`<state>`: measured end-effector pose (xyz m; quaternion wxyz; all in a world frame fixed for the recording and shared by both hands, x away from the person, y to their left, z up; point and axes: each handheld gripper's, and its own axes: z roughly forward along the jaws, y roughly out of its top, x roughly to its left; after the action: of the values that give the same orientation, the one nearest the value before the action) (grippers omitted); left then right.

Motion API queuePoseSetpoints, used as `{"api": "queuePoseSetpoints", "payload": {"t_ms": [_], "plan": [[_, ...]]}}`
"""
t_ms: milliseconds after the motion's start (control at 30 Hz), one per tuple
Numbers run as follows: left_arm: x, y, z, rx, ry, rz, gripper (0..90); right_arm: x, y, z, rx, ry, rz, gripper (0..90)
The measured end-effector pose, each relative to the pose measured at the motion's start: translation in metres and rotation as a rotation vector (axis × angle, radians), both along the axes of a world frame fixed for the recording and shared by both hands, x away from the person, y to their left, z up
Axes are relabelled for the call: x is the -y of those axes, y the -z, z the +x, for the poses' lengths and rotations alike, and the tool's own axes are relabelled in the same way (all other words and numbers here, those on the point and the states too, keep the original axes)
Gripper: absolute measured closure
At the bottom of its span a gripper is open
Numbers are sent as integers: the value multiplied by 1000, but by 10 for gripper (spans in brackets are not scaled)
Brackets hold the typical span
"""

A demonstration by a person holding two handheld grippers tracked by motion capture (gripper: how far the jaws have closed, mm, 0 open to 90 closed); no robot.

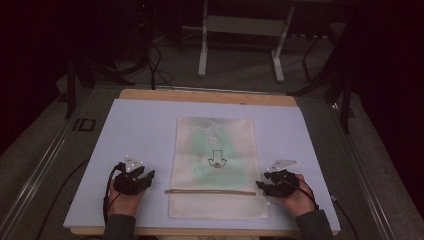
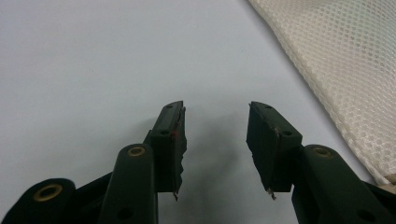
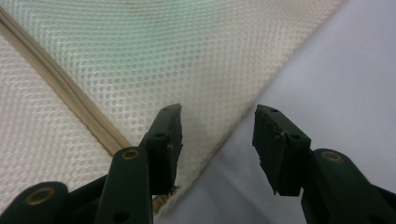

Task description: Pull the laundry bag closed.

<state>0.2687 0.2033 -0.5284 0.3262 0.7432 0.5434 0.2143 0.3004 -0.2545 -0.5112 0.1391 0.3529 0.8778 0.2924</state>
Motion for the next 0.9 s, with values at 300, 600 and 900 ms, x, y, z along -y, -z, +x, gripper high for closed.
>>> {"api": "queuePoseSetpoints", "payload": {"t_ms": [300,600,900], "plan": [[1,0,0,-1,4,0,561,-10,-1,-1,-10,-45,0,540],[1,0,-1,3,5,4,561,-16,-4,-2,-20,-72,-7,544],[0,0,-1,1,10,5,561,-23,-10,0,-24,-115,-38,567]]}}
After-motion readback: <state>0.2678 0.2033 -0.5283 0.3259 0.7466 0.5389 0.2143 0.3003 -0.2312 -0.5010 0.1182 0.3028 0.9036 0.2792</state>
